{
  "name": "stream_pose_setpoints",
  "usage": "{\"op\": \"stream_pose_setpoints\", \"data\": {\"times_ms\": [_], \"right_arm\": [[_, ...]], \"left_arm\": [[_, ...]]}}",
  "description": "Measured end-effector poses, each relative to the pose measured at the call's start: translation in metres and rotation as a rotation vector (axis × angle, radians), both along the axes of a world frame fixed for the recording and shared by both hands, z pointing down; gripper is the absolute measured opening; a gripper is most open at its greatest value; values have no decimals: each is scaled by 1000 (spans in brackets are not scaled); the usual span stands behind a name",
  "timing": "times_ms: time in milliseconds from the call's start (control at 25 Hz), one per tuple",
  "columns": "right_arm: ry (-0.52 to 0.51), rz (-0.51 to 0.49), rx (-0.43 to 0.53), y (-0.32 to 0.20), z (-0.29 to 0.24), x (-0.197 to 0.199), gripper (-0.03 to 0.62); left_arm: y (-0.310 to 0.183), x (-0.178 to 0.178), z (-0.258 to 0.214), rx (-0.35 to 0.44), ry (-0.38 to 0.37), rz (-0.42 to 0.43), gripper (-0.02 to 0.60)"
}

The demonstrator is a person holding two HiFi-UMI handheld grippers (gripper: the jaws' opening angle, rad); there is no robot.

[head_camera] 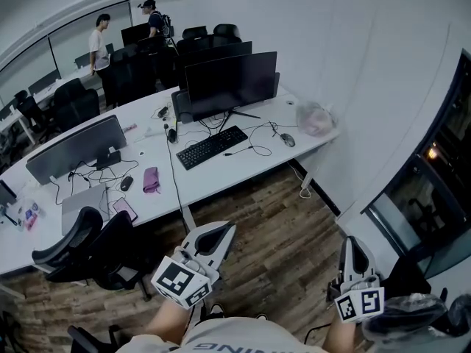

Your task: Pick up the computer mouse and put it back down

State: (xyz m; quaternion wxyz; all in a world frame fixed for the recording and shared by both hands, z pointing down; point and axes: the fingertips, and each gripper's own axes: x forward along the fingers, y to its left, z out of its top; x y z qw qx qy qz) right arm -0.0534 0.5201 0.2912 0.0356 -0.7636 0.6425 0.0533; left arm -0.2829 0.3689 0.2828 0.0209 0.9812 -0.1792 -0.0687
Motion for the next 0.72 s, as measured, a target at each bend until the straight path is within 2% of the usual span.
{"op": "stream_pose_setpoints", "data": {"times_ms": [280,560,720], "right_arm": [[12,5,-33,-12,5,-16,21],[14,29,-50,-41,12,-45,21],[28,18,-92,-55,24,-64,21]], "left_arm": [[-12,-13,8,-14,3,11,5],[-42,-43,17,-26,2,21,5],[-58,-55,29,-46,7,22,5]]}}
